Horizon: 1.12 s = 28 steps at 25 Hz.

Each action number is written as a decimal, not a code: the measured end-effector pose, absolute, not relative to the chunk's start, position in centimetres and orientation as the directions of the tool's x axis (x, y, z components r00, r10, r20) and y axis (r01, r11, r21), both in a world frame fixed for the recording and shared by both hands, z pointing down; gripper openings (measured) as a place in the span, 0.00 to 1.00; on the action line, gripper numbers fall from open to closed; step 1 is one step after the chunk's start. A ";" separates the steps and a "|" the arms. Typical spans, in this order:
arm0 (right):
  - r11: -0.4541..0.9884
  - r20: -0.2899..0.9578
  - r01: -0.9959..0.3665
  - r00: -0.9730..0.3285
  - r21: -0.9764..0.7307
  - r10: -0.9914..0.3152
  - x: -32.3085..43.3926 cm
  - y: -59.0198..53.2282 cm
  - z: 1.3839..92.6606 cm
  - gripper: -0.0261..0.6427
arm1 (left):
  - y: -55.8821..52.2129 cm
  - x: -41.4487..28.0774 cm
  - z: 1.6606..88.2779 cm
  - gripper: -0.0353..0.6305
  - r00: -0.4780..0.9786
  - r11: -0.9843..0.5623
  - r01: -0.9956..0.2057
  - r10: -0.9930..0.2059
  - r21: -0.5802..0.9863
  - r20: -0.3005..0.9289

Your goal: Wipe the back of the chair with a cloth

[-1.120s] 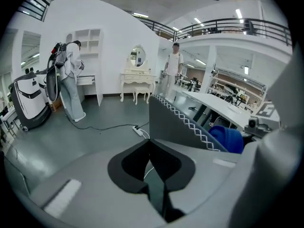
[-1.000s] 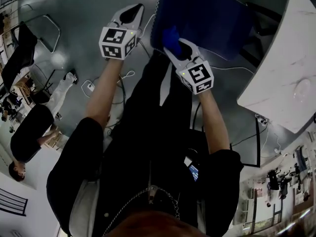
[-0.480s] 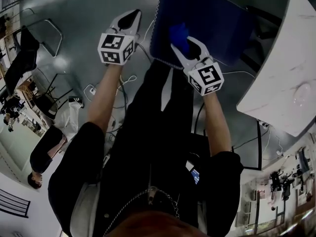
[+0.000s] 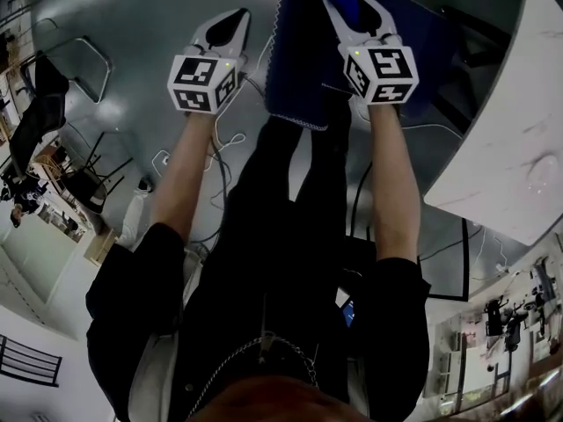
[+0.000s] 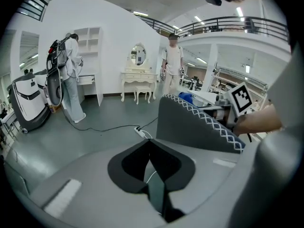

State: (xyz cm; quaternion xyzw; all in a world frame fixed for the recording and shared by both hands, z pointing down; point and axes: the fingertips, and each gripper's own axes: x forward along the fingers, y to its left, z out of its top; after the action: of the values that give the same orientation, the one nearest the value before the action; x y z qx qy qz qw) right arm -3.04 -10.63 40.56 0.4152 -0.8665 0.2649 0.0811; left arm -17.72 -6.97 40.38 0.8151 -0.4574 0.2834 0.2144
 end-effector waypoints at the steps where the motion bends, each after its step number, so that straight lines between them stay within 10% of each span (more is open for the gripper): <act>1: 0.497 0.365 -0.774 -0.627 -0.393 -0.688 -2.7 -11.6 41.0 0.27 | -7.2 -17.7 40.3 0.07 0.422 -0.491 -0.867 -0.626 0.088 0.656; 28: 0.505 0.387 -0.702 -0.705 -0.502 -0.595 -5.2 -5.6 44.9 0.26 | -4.3 -17.5 42.1 0.07 0.436 -0.510 -0.854 -0.594 0.103 0.675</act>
State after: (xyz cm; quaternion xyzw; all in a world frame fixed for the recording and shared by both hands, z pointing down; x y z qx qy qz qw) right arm -5.16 -5.62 44.88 0.3755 -0.8635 0.3264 0.0821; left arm -17.53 -4.31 42.15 0.8180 -0.4427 0.2930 0.2216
